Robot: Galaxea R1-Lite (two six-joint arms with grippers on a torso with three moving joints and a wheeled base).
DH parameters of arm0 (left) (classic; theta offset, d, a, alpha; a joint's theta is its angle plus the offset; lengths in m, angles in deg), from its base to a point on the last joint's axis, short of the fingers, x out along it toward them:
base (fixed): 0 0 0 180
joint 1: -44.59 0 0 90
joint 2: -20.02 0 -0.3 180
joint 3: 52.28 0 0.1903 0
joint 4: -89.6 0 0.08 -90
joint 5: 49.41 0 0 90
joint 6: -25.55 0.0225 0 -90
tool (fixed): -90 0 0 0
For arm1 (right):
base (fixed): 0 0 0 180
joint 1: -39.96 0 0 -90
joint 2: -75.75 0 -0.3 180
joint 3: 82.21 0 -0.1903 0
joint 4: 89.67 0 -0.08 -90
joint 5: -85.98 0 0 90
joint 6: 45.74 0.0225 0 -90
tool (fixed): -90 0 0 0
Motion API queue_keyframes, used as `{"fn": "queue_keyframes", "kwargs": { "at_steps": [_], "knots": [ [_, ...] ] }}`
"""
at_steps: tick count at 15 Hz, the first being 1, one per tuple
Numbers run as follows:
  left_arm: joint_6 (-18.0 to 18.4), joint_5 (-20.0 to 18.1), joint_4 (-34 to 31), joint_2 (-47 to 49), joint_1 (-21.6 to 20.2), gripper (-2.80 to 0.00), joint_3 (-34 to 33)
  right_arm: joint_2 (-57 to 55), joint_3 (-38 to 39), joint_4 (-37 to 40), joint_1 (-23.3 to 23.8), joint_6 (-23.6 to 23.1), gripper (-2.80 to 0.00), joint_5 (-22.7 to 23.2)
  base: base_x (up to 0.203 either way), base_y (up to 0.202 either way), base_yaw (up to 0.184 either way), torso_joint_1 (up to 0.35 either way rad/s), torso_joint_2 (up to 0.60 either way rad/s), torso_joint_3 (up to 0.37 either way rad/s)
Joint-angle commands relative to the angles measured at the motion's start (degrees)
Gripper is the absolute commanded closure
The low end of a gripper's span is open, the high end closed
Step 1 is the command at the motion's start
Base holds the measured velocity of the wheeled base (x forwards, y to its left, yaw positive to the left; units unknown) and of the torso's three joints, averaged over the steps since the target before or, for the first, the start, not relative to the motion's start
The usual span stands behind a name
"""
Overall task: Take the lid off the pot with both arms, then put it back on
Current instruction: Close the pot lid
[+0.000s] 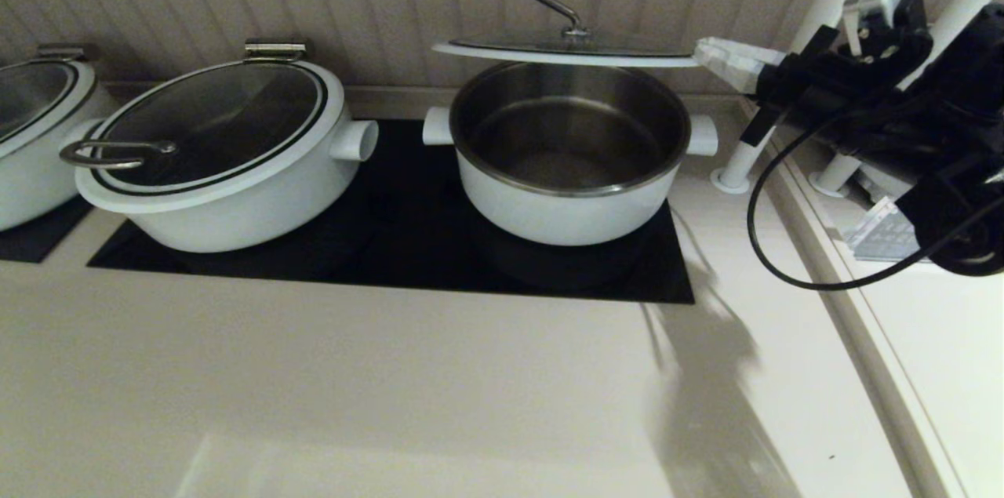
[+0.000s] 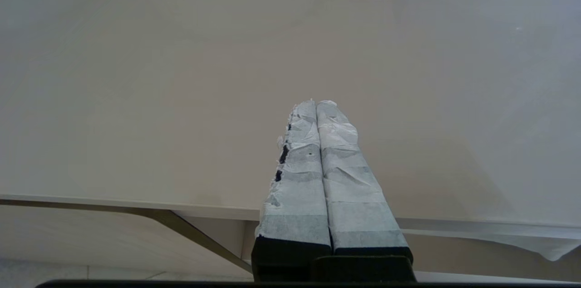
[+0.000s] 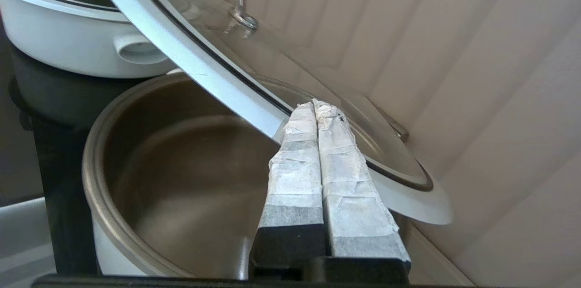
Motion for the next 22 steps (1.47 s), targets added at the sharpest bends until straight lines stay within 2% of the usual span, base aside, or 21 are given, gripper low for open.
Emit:
{"fn": "queue_keyframes", "kwargs": {
  "at_steps": [1, 12, 22],
  "knots": [
    [0.02, -0.01, -0.02, -0.02, 0.0, 0.0, 0.0, -0.02, 1.67, -1.45, -0.58, -0.12, 0.0, 0.2, 0.0, 0.0, 0.0, 0.0, 0.0, 0.0],
    [0.02, -0.01, 0.01, -0.02, 0.0, 0.0, 0.0, 1.26, 7.29, -2.92, -1.41, -1.35, 0.0, 0.25, 0.0, 0.0, 0.0, 0.0, 0.0, 0.0],
    [0.02, -0.01, 0.06, -0.02, 0.0, 0.0, 0.0, 1.15, 7.36, -2.92, -1.5, -1.44, 0.0, 0.33, 0.0, 0.0, 0.0, 0.0, 0.0, 0.0]
  ]
}}
